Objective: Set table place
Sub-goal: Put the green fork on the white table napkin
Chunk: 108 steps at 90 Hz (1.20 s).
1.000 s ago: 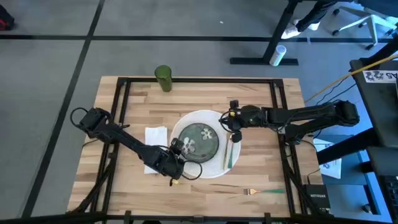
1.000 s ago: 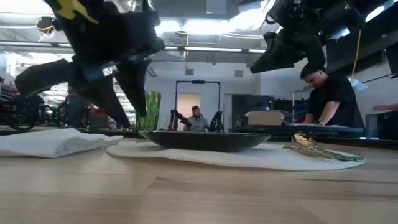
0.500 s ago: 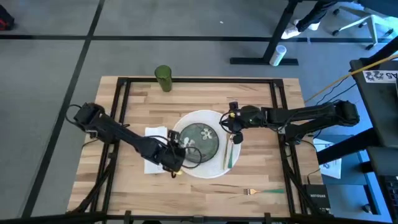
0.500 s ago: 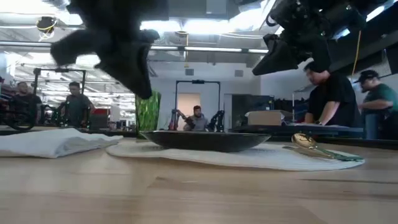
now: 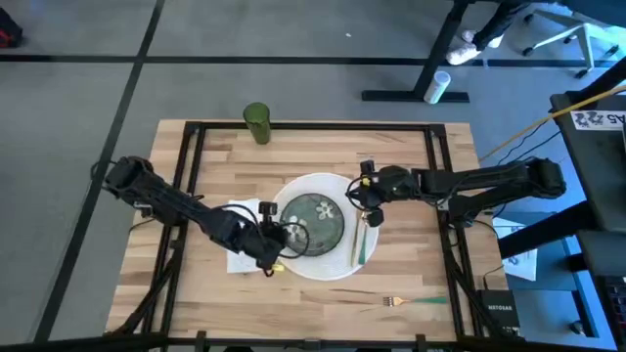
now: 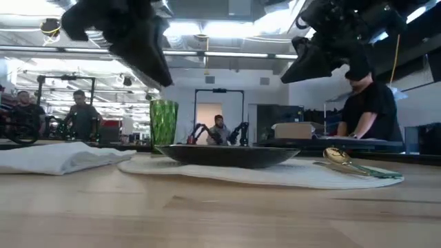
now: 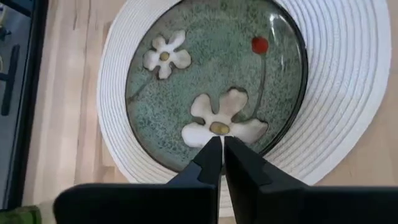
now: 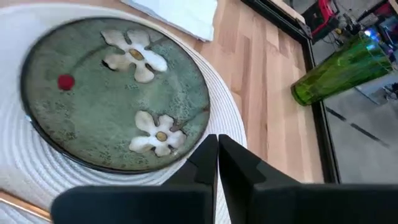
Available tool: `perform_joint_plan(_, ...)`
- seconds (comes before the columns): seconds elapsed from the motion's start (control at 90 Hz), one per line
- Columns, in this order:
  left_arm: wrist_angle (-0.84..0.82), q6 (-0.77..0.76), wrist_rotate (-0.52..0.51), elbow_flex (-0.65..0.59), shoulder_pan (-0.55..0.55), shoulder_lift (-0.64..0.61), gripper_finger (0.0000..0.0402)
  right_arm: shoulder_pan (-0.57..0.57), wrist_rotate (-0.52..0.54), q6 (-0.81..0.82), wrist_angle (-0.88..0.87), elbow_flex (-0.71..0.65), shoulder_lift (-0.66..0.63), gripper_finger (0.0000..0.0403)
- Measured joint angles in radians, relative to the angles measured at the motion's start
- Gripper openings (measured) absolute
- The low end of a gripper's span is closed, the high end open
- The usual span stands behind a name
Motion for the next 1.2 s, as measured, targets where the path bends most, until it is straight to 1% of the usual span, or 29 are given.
perform_joint_plan(0.2,0.159,-0.030,0.002,-0.119,0.000,-0.104,0.0000,0.069,0.020,-0.039,0.002,0.000,-0.035,0.0000)
perform_joint_plan(0.3,0.258,-0.020,0.001,-0.173,0.000,-0.161,0.0000,0.110,0.052,-0.060,0.001,0.000,-0.043,0.0000)
perform_joint_plan(0.389,0.299,-0.004,0.001,-0.213,0.000,-0.202,0.0000,0.141,0.081,-0.075,0.001,0.000,-0.044,0.0000)
perform_joint_plan(0.5,0.304,-0.019,0.001,-0.243,0.000,-0.230,0.0000,0.170,0.106,-0.084,0.001,0.000,-0.044,0.0000)
perform_joint_plan(0.633,0.295,-0.045,0.001,-0.250,0.003,-0.231,0.0000,0.193,0.139,-0.085,-0.004,0.000,-0.044,0.0000)
perform_joint_plan(0.722,0.296,-0.051,-0.001,-0.250,0.008,-0.228,0.0000,0.192,0.141,-0.084,-0.008,0.000,-0.044,0.0000)
perform_joint_plan(0.867,0.295,-0.055,-0.001,-0.250,0.019,-0.227,0.0000,0.190,0.127,-0.083,-0.008,0.000,-0.043,0.0000)
perform_joint_plan(1.067,0.296,-0.056,-0.001,-0.250,0.035,-0.227,0.0000,0.190,0.066,-0.081,0.000,0.000,-0.043,0.0000)
perform_joint_plan(1.2,0.296,-0.049,-0.001,-0.250,0.036,-0.227,0.0000,0.190,0.050,-0.081,0.005,0.000,-0.043,0.0000)
